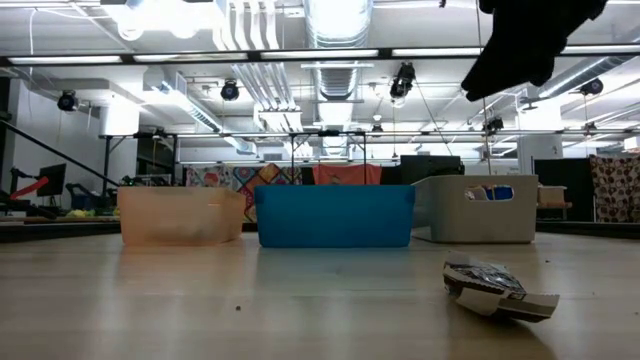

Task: Sort candy
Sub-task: Put the red candy into the gray bin

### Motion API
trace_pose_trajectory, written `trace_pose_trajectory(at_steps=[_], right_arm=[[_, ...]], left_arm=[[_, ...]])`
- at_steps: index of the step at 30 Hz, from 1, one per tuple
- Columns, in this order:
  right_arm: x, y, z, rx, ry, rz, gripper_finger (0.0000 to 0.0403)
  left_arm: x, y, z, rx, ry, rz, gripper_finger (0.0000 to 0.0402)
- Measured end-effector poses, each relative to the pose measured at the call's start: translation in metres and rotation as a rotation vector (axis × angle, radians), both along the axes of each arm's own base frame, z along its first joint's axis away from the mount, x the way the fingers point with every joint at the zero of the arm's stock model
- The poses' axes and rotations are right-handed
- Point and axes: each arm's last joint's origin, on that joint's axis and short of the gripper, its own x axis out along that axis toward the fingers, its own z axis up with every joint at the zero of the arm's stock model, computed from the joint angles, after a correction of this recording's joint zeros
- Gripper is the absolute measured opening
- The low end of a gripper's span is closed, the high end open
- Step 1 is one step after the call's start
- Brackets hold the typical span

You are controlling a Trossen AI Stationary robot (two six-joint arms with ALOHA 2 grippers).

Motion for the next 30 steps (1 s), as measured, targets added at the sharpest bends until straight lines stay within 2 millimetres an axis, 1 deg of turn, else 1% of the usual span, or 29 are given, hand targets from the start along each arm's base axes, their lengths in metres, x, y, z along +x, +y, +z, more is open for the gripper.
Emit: trace_pose_trajectory(at_steps=[2,4,6,8,11,15,18,21,24,27,30], right_arm=[[0.000,0.004,-0.006,0.004,-0.012,0.017,0.0173],[-0.001,0.007,-0.010,0.006,-0.019,0.031,0.0173],[-0.002,0.009,-0.011,0.002,-0.017,0.042,0.0173],[-0.003,0.011,-0.012,-0.005,-0.016,0.054,0.0173],[-0.001,0.014,-0.013,-0.009,-0.042,0.078,0.0173],[0.004,0.018,-0.017,-0.030,-0.127,0.138,0.0173],[0.008,0.023,-0.025,-0.067,-0.200,0.199,0.0173],[0.014,0.028,-0.036,-0.126,-0.290,0.267,0.0173],[0.019,0.032,-0.046,-0.190,-0.386,0.315,0.0173],[0.025,0.035,-0.050,-0.245,-0.497,0.342,0.0173],[0.033,0.040,-0.052,-0.305,-0.557,0.390,0.0173]], left_arm=[[0.001,-0.001,0.002,-0.005,-0.013,-0.010,0.0028],[0.004,-0.001,0.006,-0.024,-0.024,-0.004,0.0010],[0.007,-0.001,0.012,-0.025,-0.063,-0.006,0.0014],[0.011,0.000,0.022,-0.015,-0.131,-0.019,0.0016],[0.018,0.002,0.039,0.009,-0.260,-0.031,0.0006],[0.029,0.013,0.068,0.063,-0.459,-0.048,0.0003],[0.038,0.024,0.088,0.122,-0.608,-0.080,0.0002],[0.052,0.033,0.105,0.195,-0.742,-0.148,0.0001],[0.074,0.041,0.115,0.298,-0.817,-0.256,0.0001],[0.102,0.053,0.120,0.392,-0.820,-0.356,0.0001],[0.127,0.071,0.115,0.455,-0.790,-0.442,0.0000]])
